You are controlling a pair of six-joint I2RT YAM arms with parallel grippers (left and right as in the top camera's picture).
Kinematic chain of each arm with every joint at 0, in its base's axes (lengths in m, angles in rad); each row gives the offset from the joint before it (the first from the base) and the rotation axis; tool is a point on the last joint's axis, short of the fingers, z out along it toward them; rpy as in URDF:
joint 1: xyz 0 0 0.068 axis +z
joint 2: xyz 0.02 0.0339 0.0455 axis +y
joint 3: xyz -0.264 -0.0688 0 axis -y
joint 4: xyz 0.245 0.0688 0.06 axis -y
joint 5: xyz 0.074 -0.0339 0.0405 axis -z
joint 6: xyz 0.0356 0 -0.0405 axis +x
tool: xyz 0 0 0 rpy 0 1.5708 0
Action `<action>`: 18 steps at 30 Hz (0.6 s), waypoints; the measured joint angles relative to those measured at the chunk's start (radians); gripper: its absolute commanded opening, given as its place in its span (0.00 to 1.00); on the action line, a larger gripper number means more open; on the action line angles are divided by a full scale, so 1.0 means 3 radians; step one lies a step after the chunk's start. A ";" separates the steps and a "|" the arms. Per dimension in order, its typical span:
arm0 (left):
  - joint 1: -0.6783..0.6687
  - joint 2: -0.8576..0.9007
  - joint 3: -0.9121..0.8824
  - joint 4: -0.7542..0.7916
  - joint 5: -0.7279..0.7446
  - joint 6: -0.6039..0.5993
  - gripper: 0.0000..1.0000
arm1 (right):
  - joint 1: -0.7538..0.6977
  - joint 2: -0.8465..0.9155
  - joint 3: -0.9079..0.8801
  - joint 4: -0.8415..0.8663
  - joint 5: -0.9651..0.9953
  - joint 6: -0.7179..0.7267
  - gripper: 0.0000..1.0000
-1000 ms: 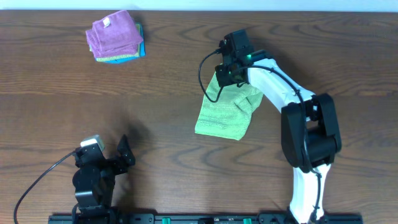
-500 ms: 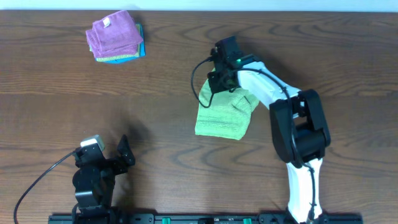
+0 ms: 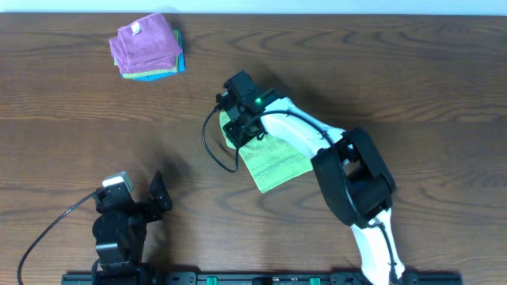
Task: Fold the cloth
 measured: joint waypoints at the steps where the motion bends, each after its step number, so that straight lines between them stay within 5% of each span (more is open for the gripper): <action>1: 0.0000 0.0000 0.0000 0.0000 0.0000 0.0000 0.95 | 0.0008 0.0000 0.0005 -0.0009 0.0015 -0.0001 0.02; 18: 0.0000 0.0000 0.0000 0.0000 0.0000 -0.0001 0.95 | 0.0010 0.0137 0.0886 -0.0168 -0.0093 -0.0120 0.02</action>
